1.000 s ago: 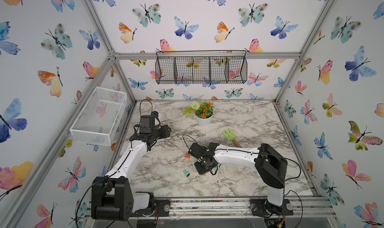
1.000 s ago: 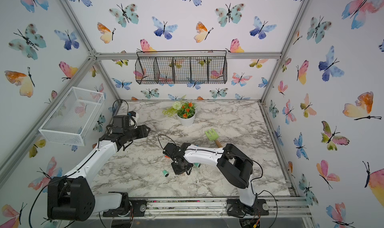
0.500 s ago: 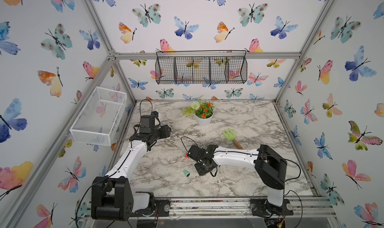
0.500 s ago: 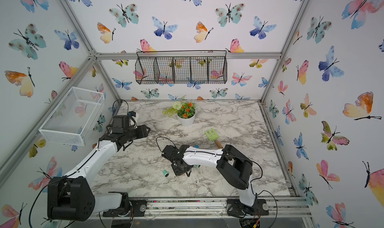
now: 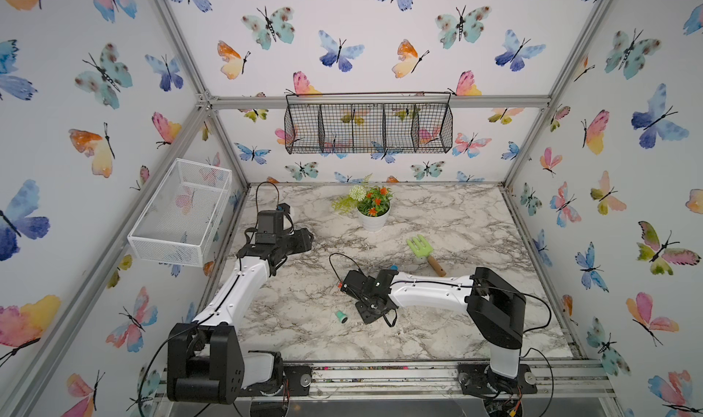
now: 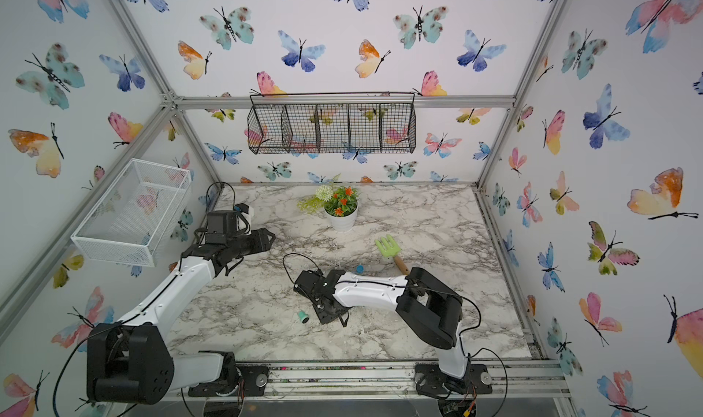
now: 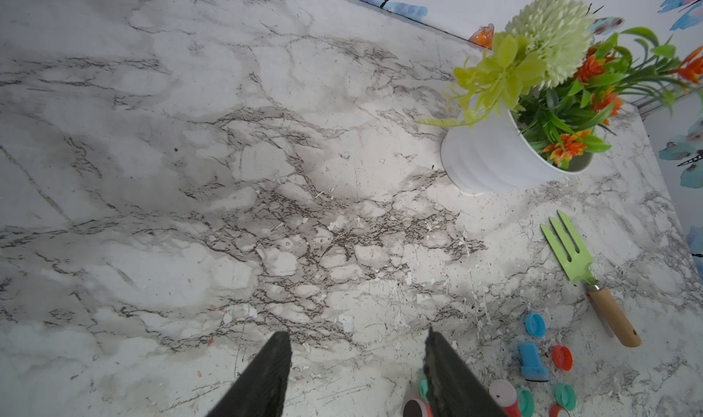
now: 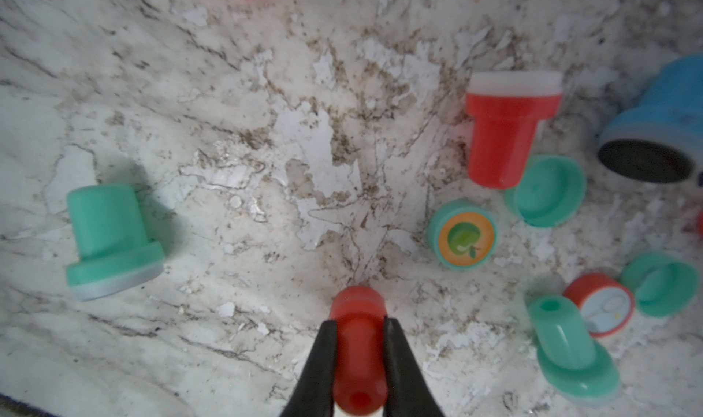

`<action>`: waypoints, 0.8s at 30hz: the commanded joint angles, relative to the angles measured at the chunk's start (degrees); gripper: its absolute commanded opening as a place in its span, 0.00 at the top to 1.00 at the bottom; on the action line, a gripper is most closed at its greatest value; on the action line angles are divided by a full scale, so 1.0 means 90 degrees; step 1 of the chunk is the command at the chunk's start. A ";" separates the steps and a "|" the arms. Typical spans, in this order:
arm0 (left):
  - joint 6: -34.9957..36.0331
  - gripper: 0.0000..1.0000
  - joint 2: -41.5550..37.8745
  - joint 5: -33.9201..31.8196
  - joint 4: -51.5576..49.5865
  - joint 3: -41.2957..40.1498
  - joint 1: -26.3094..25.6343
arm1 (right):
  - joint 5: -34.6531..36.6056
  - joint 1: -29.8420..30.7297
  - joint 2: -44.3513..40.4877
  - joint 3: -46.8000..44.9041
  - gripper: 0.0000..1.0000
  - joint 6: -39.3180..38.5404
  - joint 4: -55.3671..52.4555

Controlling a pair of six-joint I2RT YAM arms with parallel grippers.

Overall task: Close the stamp cap
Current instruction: Close the cover of the stamp.

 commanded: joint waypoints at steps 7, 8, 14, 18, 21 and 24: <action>0.0001 0.41 0.0052 0.0085 0.0006 0.0027 0.0027 | -0.0866 0.0047 0.1035 -0.1009 0.99 0.0136 0.0032; 0.0001 0.41 0.0051 0.0085 0.0009 0.0031 0.0028 | -0.0866 0.0044 0.1025 -0.1049 0.99 0.0172 0.0064; 0.0001 0.41 0.0056 0.0103 0.0011 0.0032 0.0025 | -0.0847 0.0054 0.0995 -0.1232 0.99 0.0314 0.0224; 0.0000 0.41 0.0081 0.0124 0.0009 0.0042 0.0024 | -0.0849 0.0063 0.0998 -0.1242 0.99 0.0352 0.0208; 0.0001 0.41 0.0074 0.0124 0.0005 0.0034 0.0026 | -0.0856 0.0073 0.0978 -0.1261 0.99 0.0373 0.0184; 0.0001 0.41 0.0061 0.0114 0.0006 0.0032 0.0022 | -0.0866 0.0077 0.0973 -0.1290 0.99 0.0393 0.0203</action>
